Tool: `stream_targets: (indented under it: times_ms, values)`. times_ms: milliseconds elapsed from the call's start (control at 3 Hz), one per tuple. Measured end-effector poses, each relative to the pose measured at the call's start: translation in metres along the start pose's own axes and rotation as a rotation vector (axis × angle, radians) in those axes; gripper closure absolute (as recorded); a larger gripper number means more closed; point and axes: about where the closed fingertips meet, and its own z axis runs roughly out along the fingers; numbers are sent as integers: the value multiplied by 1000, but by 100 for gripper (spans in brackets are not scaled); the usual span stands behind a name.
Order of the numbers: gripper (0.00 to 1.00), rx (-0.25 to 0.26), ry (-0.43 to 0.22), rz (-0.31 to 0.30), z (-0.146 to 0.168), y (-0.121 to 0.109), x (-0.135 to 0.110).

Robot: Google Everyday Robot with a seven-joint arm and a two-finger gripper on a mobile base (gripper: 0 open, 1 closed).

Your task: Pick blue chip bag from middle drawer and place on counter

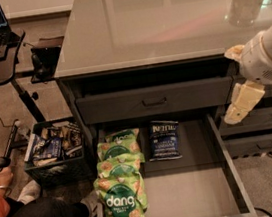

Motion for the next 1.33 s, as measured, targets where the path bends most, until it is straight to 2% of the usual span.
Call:
stream_targets:
  times_ms: [333, 667, 1000, 1333]
  values:
    - [0, 16, -69, -9, 58, -26, 16]
    - [0, 16, -69, -9, 58, -26, 16]
    - [0, 40, -73, 1, 77, -18, 17]
    - [0, 49, -120, 72, 135, -4, 33]
